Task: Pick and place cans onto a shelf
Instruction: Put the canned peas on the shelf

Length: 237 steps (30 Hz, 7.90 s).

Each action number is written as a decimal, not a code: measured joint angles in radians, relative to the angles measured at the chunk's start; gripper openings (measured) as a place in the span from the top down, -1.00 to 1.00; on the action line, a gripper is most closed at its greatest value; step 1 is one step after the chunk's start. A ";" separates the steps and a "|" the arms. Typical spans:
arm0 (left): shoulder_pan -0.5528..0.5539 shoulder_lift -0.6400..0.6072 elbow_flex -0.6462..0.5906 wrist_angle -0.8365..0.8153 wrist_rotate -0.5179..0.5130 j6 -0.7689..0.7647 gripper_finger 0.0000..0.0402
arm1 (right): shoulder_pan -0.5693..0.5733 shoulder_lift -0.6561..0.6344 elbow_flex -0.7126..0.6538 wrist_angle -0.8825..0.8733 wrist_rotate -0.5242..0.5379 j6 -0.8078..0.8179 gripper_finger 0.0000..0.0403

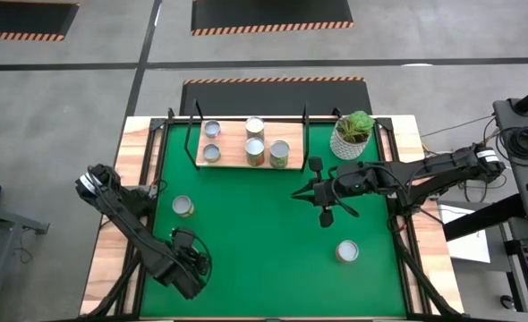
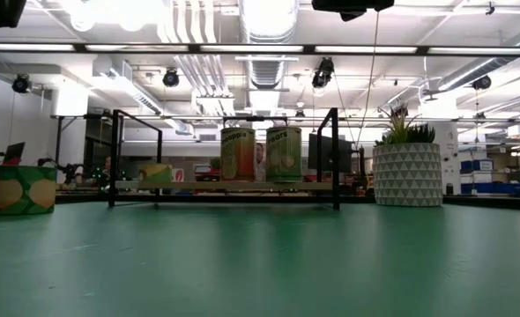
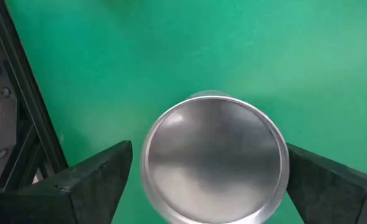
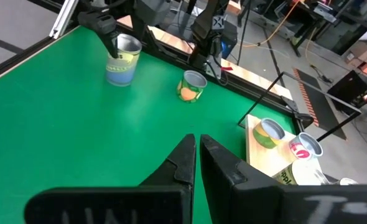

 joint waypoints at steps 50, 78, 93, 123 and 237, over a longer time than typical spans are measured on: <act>0.460 0.030 0.218 0.555 -0.385 1.548 0.04 | -0.002 -0.381 -0.145 -0.139 0.042 0.084 0.94; 0.609 0.223 -0.042 1.410 -0.537 1.809 -0.65 | -0.002 -0.380 -0.145 -0.157 0.159 0.068 0.94; 0.644 0.384 0.058 1.315 -0.501 1.784 -0.64 | -0.002 -0.379 -0.145 -0.166 0.159 0.065 0.94; 0.559 0.298 0.015 1.433 -0.634 1.975 -0.35 | -0.002 -0.380 -0.144 -0.185 0.160 0.048 0.94; 0.493 -0.243 -0.798 2.702 -0.375 2.457 -0.65 | -0.516 0.795 1.410 -1.153 0.041 -0.096 -0.48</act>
